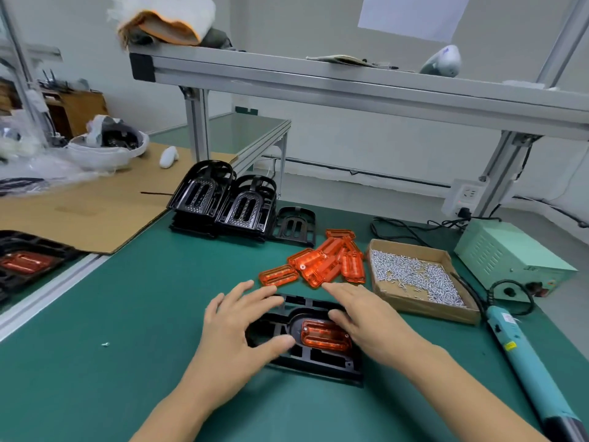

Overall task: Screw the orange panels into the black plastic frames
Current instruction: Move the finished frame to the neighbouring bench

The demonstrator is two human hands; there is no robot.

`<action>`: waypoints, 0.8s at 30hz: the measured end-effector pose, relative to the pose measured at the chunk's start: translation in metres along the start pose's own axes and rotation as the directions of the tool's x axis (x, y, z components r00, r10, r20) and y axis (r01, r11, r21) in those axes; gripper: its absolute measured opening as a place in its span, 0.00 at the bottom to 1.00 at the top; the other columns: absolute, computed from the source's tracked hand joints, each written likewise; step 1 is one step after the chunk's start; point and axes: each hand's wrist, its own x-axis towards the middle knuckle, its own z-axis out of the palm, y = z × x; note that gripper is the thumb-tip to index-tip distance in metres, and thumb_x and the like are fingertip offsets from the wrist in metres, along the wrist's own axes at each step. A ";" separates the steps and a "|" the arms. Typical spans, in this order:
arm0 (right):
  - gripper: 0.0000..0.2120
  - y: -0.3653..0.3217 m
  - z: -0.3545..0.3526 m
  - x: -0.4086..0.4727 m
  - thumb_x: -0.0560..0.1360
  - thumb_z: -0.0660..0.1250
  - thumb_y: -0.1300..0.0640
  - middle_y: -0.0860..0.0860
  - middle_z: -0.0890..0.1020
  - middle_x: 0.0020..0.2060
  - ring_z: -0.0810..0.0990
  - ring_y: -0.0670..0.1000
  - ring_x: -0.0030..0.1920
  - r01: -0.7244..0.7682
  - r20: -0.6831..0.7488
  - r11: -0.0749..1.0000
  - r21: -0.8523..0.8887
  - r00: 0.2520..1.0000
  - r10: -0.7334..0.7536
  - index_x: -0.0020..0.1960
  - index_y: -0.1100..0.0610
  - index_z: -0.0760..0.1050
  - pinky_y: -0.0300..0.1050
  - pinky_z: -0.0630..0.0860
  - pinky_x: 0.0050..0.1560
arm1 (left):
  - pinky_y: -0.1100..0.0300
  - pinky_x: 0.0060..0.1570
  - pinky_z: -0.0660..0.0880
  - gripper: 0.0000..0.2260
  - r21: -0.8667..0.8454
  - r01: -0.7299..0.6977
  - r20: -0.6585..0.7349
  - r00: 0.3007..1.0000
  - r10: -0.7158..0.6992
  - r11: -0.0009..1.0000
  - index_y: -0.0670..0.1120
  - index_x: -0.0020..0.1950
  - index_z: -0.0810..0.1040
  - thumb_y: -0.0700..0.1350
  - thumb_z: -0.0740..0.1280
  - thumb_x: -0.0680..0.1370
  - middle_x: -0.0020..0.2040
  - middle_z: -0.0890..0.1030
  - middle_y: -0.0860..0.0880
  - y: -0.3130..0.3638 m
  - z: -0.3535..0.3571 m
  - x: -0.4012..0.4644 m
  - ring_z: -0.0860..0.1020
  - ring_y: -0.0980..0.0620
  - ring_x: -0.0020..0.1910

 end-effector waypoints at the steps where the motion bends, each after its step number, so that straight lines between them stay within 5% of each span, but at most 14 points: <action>1: 0.24 0.000 0.003 0.002 0.83 0.55 0.51 0.45 0.64 0.75 0.60 0.45 0.74 0.000 0.006 1.000 0.008 1.000 -0.001 0.78 0.50 0.56 0.40 0.51 0.73 | 0.60 0.73 0.39 0.28 0.035 -0.003 0.035 0.999 0.001 0.999 0.68 0.61 0.68 0.70 0.63 0.61 0.67 0.63 0.73 -0.002 -0.001 -0.005 0.48 0.71 0.72; 9: 0.24 0.002 0.020 0.008 0.83 0.55 0.49 0.45 0.66 0.74 0.63 0.47 0.73 -0.021 0.013 0.998 0.053 1.000 0.020 0.78 0.49 0.57 0.38 0.50 0.73 | 0.61 0.70 0.29 0.31 0.296 -0.032 0.149 0.989 -0.013 0.955 0.69 0.70 0.56 0.62 0.68 0.71 0.68 0.46 0.76 -0.016 0.005 -0.014 0.36 0.71 0.70; 16: 0.19 0.000 0.019 0.008 0.82 0.59 0.51 0.44 0.74 0.68 0.71 0.47 0.68 -0.045 -0.048 0.996 0.076 0.998 0.049 0.72 0.48 0.68 0.39 0.64 0.65 | 0.61 0.69 0.31 0.25 0.295 -0.036 0.173 0.985 -0.016 0.955 0.73 0.64 0.56 0.60 0.66 0.74 0.67 0.45 0.77 -0.024 0.005 -0.012 0.37 0.73 0.69; 21: 0.15 -0.012 0.012 0.006 0.80 0.63 0.50 0.44 0.80 0.61 0.77 0.47 0.62 -0.057 -0.160 0.984 0.170 0.984 0.085 0.66 0.50 0.75 0.40 0.69 0.58 | 0.62 0.73 0.43 0.25 0.124 0.063 0.026 0.997 -0.067 0.990 0.70 0.65 0.59 0.52 0.68 0.76 0.69 0.53 0.74 -0.024 -0.006 -0.012 0.48 0.68 0.73; 24: 0.14 -0.028 0.009 0.013 0.79 0.65 0.51 0.45 0.81 0.59 0.78 0.49 0.60 -0.055 -0.216 0.977 0.206 0.971 0.101 0.64 0.51 0.76 0.44 0.71 0.58 | 0.75 0.67 0.50 0.27 -0.071 0.127 -0.150 0.979 -0.136 0.989 0.65 0.70 0.62 0.48 0.69 0.76 0.71 0.57 0.71 -0.025 -0.010 -0.013 0.53 0.72 0.71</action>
